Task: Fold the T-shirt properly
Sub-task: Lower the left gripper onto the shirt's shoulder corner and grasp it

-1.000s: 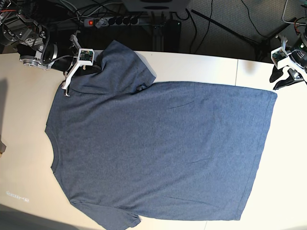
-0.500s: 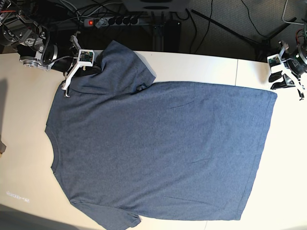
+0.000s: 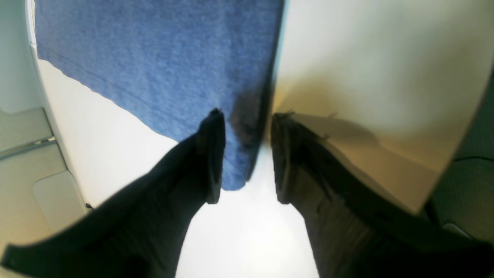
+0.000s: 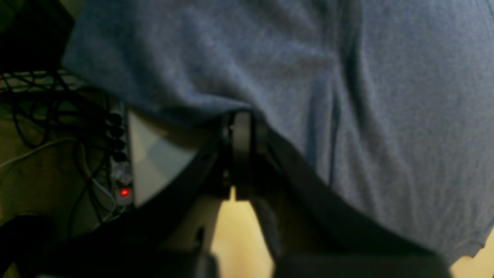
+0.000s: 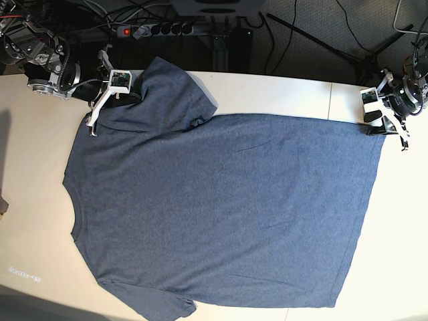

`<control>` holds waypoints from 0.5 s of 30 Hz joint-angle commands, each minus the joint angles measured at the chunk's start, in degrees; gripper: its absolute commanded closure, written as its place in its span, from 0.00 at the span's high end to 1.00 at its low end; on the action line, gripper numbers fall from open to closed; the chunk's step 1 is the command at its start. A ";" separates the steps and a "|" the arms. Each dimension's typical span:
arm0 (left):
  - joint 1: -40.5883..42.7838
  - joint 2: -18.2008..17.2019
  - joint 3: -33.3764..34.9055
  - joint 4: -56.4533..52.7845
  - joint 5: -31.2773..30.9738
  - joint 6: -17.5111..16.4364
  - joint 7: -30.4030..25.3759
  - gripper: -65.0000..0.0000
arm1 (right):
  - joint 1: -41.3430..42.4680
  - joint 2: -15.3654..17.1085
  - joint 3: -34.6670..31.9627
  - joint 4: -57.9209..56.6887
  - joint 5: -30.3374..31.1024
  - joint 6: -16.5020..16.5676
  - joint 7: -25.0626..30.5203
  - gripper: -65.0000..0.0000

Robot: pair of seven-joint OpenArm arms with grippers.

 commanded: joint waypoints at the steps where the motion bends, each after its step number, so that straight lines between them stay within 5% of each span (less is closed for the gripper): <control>1: -0.59 -1.27 0.55 -0.24 0.02 0.55 0.31 0.40 | -0.24 0.96 -0.11 -0.81 -2.25 -0.20 -5.38 0.00; 12: -12.39 -1.22 14.34 -6.75 -1.18 -0.13 0.50 0.42 | -0.22 0.96 -0.11 -0.81 -2.25 -0.20 -5.38 0.00; 15: -15.72 -1.11 18.05 -9.33 -0.33 -2.56 -0.50 0.41 | -0.22 0.96 -0.11 -0.81 -2.25 -0.22 -5.38 0.00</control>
